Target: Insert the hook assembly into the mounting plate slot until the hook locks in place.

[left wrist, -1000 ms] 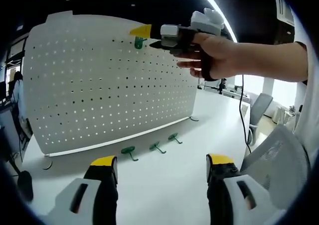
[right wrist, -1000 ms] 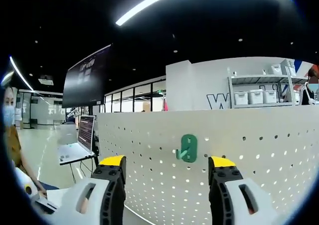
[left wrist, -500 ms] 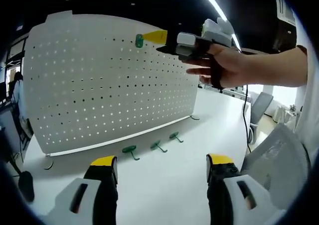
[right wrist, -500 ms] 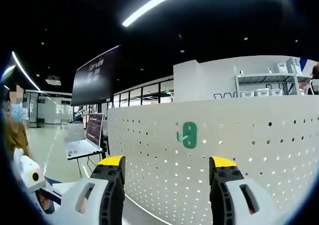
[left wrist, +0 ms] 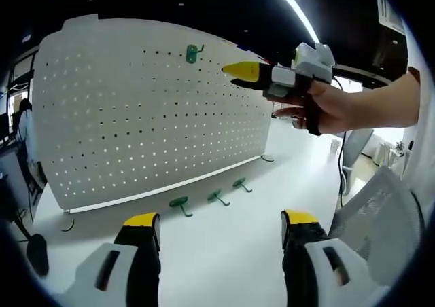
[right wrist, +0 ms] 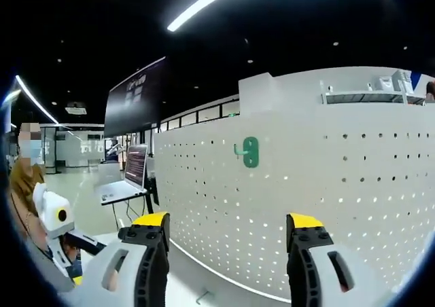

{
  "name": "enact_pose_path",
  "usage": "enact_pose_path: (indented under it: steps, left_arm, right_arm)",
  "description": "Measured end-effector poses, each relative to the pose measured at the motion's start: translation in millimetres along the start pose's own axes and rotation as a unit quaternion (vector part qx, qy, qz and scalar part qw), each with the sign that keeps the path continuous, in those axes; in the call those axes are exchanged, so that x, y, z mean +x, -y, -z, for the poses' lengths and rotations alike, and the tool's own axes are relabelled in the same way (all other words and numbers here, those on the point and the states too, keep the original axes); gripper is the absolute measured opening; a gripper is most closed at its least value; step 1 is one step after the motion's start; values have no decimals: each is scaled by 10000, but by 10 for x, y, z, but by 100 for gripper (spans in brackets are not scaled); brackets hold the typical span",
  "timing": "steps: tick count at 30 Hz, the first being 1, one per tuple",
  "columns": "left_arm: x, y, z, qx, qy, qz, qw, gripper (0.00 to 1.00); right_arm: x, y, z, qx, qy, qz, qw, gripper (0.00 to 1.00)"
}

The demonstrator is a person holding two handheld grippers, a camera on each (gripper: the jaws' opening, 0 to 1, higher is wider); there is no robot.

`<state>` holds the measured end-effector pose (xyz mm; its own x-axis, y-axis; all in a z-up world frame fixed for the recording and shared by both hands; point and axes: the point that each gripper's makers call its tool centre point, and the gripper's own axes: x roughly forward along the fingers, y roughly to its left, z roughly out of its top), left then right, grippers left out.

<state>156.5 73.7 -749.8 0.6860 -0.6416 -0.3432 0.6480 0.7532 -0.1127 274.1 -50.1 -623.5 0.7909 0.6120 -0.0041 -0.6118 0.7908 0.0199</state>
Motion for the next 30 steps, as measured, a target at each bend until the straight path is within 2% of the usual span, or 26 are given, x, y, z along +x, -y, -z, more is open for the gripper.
enact_pose_path:
  steps: [4, 15, 25, 30]
  left_arm:
    - [-1, 0, -6, 5, 2, -20, 10000, 74]
    - [13, 12, 0, 31, -57, 14, 10000, 75]
    - [-8, 0, 17, 37, -87, -7, 10000, 75]
    - [-4, 8, 21, 46, -105, 6, 9999, 75]
  right_arm:
    - [-161, 12, 159, 82, -165, -27, 9998, 67]
    - [-500, 33, 449, 144, -456, 19, 9989, 67]
    - [-747, 50, 622, 176, -661, 19, 9977, 68]
    - [-815, 53, 642, 194, -675, 49, 9975, 68]
